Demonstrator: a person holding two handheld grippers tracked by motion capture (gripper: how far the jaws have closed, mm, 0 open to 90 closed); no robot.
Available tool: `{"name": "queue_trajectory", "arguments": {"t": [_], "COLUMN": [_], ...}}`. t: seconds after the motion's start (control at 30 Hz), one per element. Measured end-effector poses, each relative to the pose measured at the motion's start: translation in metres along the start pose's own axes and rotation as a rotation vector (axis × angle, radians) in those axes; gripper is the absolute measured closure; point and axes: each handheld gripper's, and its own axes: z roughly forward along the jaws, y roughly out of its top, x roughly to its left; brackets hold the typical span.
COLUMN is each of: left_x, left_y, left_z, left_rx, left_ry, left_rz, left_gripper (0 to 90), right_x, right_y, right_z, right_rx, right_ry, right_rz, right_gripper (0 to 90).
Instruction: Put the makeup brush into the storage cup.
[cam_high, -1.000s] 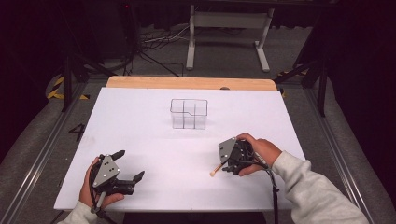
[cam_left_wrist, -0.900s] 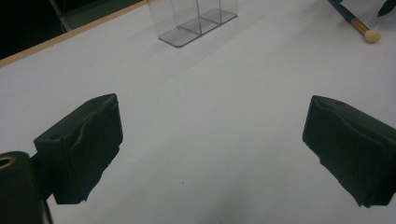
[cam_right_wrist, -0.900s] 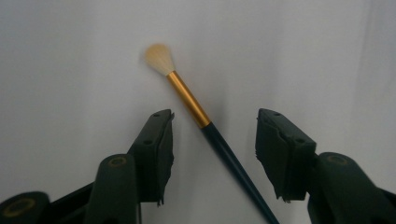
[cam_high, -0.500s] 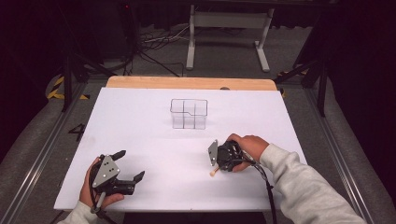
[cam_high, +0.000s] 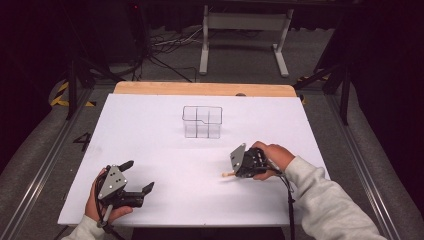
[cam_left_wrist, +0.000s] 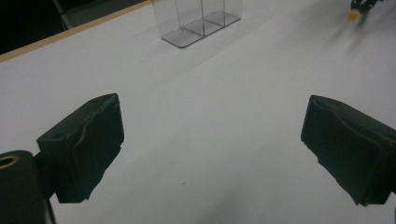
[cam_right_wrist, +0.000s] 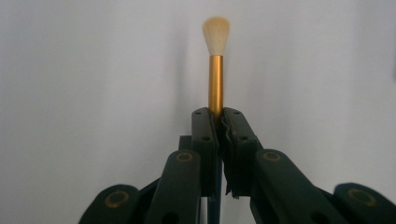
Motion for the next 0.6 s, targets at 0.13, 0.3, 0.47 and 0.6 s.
{"name": "queue_trajectory", "arguments": {"t": [0.13, 0.3, 0.47, 0.6], "left_x": [0.000, 0.002, 0.004, 0.008], "left_y": [0.000, 0.000, 0.000, -0.002], "left_z": [0.000, -0.002, -0.003, -0.006], "left_rx": [0.004, -0.009, -0.025, -0.041], "left_ry": [0.001, 0.008, 0.045, 0.063], "left_rz": [0.001, -0.006, -0.014, -0.041], "left_gripper": [6.7, 6.6, 5.9, 6.3], "right_x": [-0.003, -0.002, 0.000, 0.001], "right_y": [-0.017, -0.034, -0.040, -0.043], "right_z": [-0.022, -0.038, -0.045, -0.048], "right_rx": [-0.194, -0.399, -0.480, -0.542], "right_ry": [-0.115, -0.221, -0.271, -0.305], "right_rz": [0.117, 0.252, 0.311, 0.364], "right_gripper": [84.8, 84.9, 84.8, 84.9]}}
